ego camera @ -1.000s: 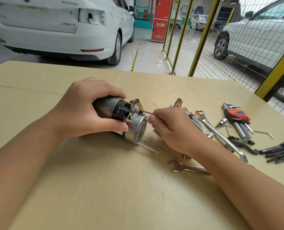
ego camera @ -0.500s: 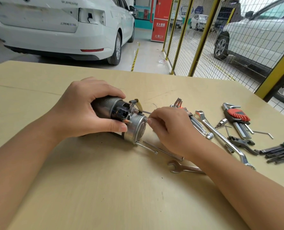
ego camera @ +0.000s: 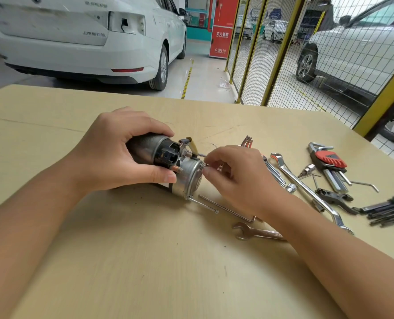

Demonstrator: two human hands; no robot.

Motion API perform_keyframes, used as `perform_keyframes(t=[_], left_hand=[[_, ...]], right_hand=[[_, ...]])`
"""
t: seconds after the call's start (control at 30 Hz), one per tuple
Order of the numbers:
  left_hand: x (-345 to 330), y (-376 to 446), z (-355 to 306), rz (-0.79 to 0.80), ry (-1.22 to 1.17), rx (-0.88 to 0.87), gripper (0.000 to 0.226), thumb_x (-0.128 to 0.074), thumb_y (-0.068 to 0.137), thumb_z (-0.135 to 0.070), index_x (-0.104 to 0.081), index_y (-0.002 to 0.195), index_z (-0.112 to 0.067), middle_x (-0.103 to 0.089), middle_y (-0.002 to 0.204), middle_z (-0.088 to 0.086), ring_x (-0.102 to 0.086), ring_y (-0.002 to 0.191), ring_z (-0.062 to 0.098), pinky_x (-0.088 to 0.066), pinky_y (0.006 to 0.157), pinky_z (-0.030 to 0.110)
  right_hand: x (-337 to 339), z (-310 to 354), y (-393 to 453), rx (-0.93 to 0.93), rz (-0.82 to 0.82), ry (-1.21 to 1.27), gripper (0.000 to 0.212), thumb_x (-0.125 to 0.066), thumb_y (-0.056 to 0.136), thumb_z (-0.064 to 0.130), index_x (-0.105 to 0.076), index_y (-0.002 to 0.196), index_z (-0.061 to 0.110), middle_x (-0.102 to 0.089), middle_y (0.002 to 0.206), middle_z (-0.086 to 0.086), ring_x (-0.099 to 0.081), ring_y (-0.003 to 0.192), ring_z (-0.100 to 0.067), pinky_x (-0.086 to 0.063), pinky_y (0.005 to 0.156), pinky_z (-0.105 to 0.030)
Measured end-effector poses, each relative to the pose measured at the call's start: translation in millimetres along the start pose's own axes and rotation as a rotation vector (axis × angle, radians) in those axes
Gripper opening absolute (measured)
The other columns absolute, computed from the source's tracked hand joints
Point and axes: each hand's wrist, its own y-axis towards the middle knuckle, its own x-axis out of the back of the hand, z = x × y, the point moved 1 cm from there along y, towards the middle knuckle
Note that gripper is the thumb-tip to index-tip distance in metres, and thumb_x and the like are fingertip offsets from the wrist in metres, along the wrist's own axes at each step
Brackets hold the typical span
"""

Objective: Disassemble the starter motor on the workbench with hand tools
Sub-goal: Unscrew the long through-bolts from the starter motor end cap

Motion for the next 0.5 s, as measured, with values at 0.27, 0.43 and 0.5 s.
perform_keyframes(t=[0.27,0.43,0.5], left_hand=[[-0.1,-0.2,-0.3,0.002,0.003,0.001,0.066,-0.082,0.059,-0.062,-0.076,0.107,-0.017,-0.074,0.096,-0.003,-0.064,0.087,0.025,-0.051,0.082,0.044],[0.5,-0.7,-0.2,-0.001,0.003,0.003,0.067,-0.083,0.058,-0.062,-0.076,0.107,-0.017,-0.074,0.097,-0.004,-0.065,0.088,0.024,-0.051,0.083,0.044],[0.6,-0.6,0.3,-0.001,0.003,0.003,0.066,-0.083,0.059,-0.062,-0.076,0.107,-0.017,-0.074,0.097,-0.004,-0.065,0.088,0.024,-0.051,0.083,0.044]], right_hand=[[-5.8,-2.7,-1.7,0.039,0.045,-0.041,0.023,-0.058,0.095,0.022,-0.067,0.080,0.008,-0.056,0.064,0.003,-0.047,0.062,-0.016,-0.040,0.064,-0.034],[-4.8,-0.1,-1.7,0.042,-0.032,-0.046,0.004,-0.074,0.085,0.012,-0.071,0.084,0.010,-0.064,0.072,0.002,-0.053,0.065,-0.012,-0.043,0.063,-0.025],[-4.0,-0.3,-0.5,0.028,-0.031,-0.051,0.007,-0.076,0.081,0.011,-0.071,0.084,0.013,-0.061,0.072,0.008,-0.048,0.062,-0.002,-0.037,0.063,-0.014]])
